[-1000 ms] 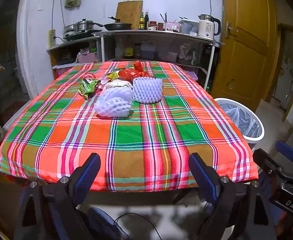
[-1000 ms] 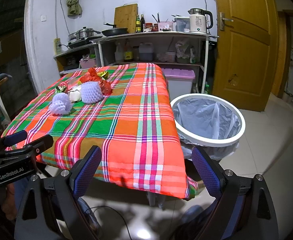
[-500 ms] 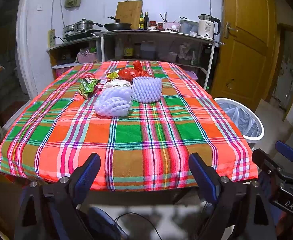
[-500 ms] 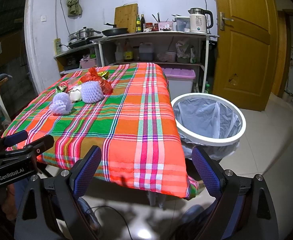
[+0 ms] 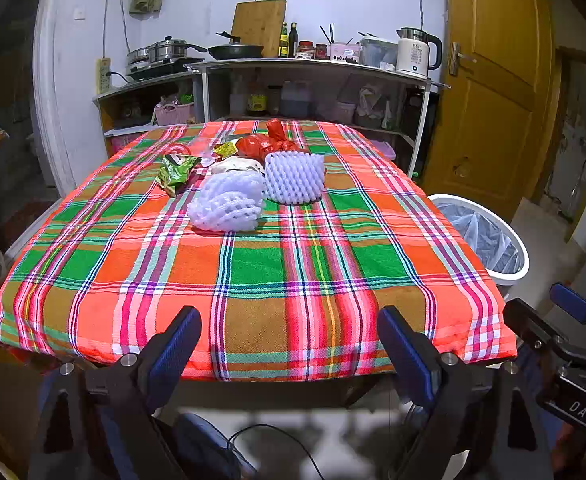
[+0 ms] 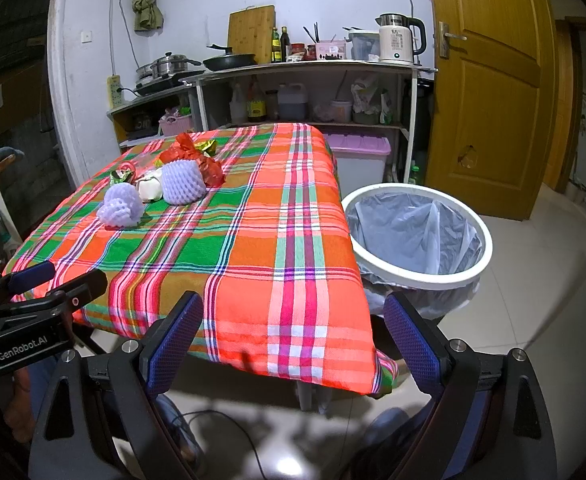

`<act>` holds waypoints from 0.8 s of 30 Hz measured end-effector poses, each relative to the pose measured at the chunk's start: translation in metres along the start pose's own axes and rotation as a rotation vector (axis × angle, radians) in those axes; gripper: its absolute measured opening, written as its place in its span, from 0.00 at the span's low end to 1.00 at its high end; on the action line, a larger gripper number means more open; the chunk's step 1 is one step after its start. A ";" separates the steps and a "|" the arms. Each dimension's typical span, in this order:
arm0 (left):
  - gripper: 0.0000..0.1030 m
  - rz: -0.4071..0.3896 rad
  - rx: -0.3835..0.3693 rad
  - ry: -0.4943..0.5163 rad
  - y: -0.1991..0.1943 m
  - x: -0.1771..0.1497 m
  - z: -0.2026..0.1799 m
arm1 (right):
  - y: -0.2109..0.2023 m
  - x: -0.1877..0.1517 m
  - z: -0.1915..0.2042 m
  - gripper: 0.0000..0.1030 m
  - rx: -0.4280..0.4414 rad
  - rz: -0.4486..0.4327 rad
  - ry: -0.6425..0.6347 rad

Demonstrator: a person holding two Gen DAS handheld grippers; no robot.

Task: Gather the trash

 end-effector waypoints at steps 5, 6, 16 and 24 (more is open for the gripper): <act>0.87 0.001 0.000 0.001 -0.001 -0.001 0.000 | 0.001 -0.001 0.000 0.89 0.001 0.001 0.001; 0.87 0.002 0.000 0.001 0.000 -0.002 0.000 | 0.000 0.000 -0.001 0.89 0.000 0.001 0.000; 0.87 0.011 0.004 -0.007 0.012 -0.001 0.008 | 0.007 0.000 -0.001 0.89 0.010 0.011 0.001; 0.87 -0.020 0.030 -0.015 0.030 0.016 0.018 | 0.024 0.013 0.000 0.89 0.030 0.017 -0.017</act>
Point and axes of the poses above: each gripper's, at about its wrist camera, not at the fingertips, and y roughly the way its jaws point, z to its left, x to its top, the point moved 4 cm from there along y, roughly the way its jaws point, and after that the axes turned 8 degrees about x, right-handed, at the moved point
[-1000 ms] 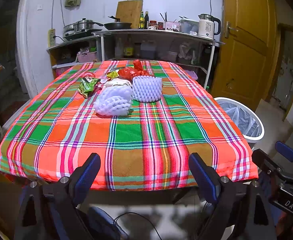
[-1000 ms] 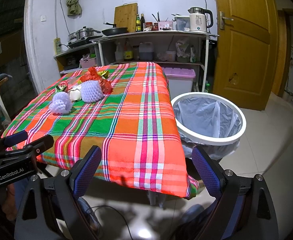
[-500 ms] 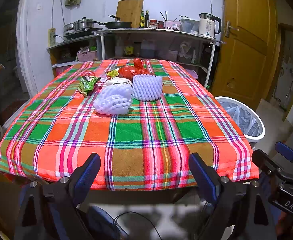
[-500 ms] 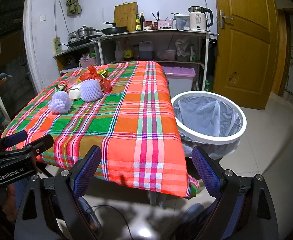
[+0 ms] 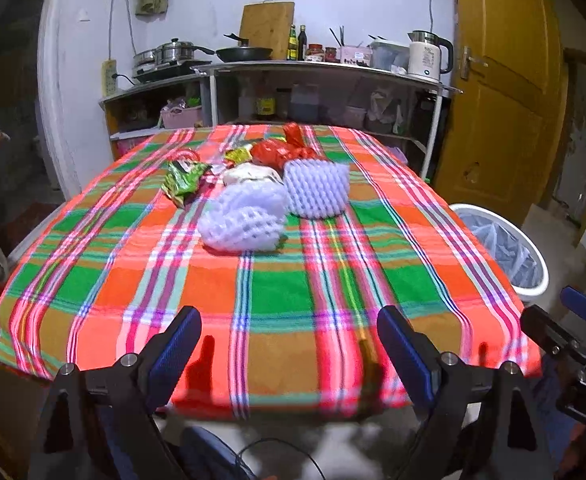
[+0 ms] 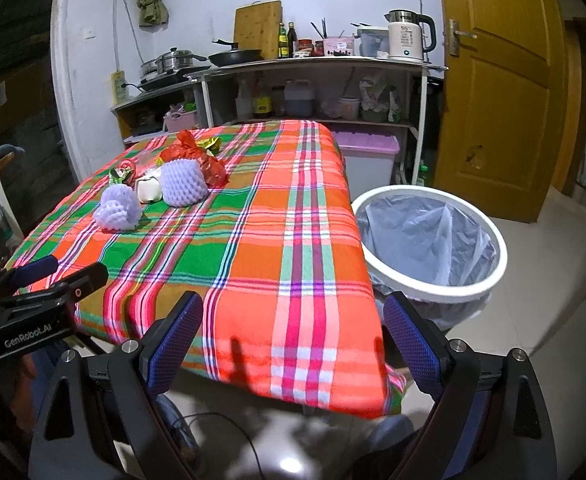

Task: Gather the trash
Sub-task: 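Grasp the white foam net with the left tool while the right tool grasps the red plastic bag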

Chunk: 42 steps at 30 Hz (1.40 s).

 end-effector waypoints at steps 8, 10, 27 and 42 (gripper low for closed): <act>0.77 -0.012 0.034 -0.052 0.035 0.029 0.024 | 0.033 0.024 0.008 0.89 0.063 0.026 -0.024; 0.77 -0.008 0.011 -0.061 0.045 0.037 0.029 | 0.043 0.032 0.012 0.89 0.080 0.031 -0.040; 0.77 0.094 -0.083 -0.035 0.119 0.063 0.026 | 0.143 0.091 0.047 0.67 0.242 0.139 -0.088; 0.41 0.089 -0.113 -0.030 0.123 0.060 0.031 | 0.185 0.116 0.067 0.50 0.329 0.209 -0.111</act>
Point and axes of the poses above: each gripper's, at about its wrist camera, not at the fingertips, and y roughly the way its jaws point, z to its left, x to its top, the point moved 4 cm from there along y, roughly the way its jaws point, and after that the axes turned 8 degrees about x, right-handed, at the moved point
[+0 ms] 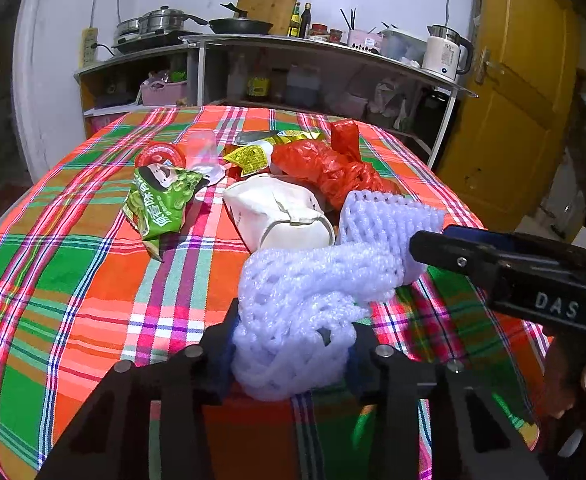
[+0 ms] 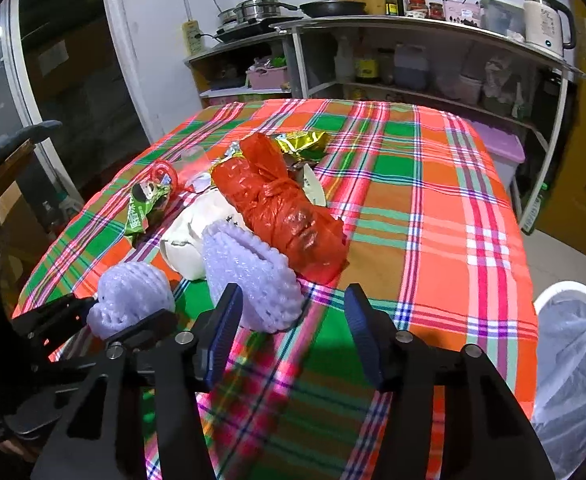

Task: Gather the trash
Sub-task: 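Grasp the white foam net with the left tool while the right tool grasps the red plastic bag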

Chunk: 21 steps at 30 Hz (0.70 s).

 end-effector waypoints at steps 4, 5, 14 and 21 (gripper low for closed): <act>0.38 -0.003 -0.006 -0.007 0.000 0.000 0.003 | -0.004 0.007 -0.002 0.50 0.025 -0.011 0.025; 0.37 -0.005 -0.007 -0.010 -0.001 0.000 0.003 | -0.007 0.010 -0.003 0.50 0.033 -0.024 0.029; 0.34 -0.012 -0.017 -0.024 -0.001 0.001 0.009 | -0.002 0.037 -0.018 0.50 0.047 -0.046 0.036; 0.34 -0.010 -0.024 -0.025 0.000 0.002 0.011 | 0.028 0.059 -0.013 0.53 0.086 0.055 -0.071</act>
Point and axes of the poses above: each gripper's, at about its wrist camera, not at the fingertips, and y roughly the way its jaws point, z to its left, x to its top, the point moved 4 cm from there along y, roughly the way its jaws point, and after that the axes turned 8 degrees about x, right-handed, at the moved point
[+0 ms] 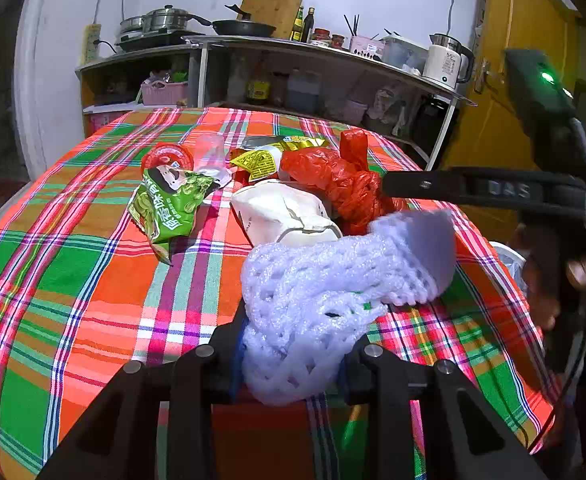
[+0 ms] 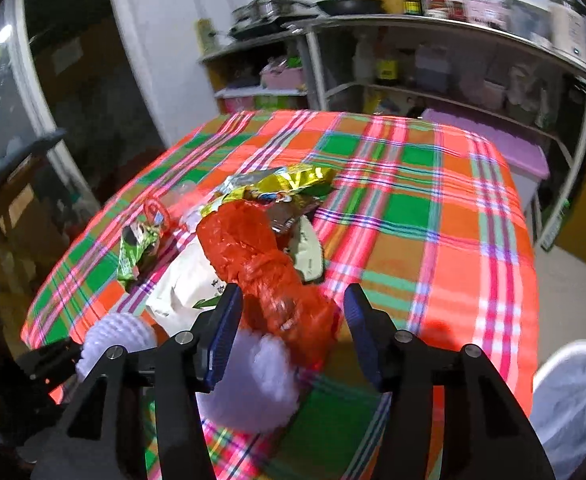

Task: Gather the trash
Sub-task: 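Grasp the white foam net with the left tool while the right tool grasps the red plastic bag, then carry the foam net and red bag to the trash bin and release both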

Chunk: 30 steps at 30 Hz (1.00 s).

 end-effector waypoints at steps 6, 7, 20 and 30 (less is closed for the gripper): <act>0.34 0.001 -0.002 0.000 0.001 0.002 0.001 | 0.025 0.013 0.004 0.55 0.054 0.104 -0.055; 0.34 0.001 0.000 0.001 0.001 0.001 0.000 | 0.028 0.013 0.006 0.55 0.061 0.120 -0.064; 0.33 -0.023 0.015 -0.001 -0.011 0.006 0.002 | 0.027 0.004 0.011 0.49 0.061 0.136 -0.029; 0.33 -0.067 0.011 0.014 -0.035 0.024 -0.013 | -0.040 0.006 0.014 0.49 0.029 -0.024 0.014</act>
Point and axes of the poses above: each gripper's, at about its wrist camera, not at the fingertips, and y roughly the way its jaws point, z to its left, x to its top, the point moved 4 cm from there along y, roughly the way its jaws point, and after that the axes turned 8 degrees about x, right-handed, at the moved point
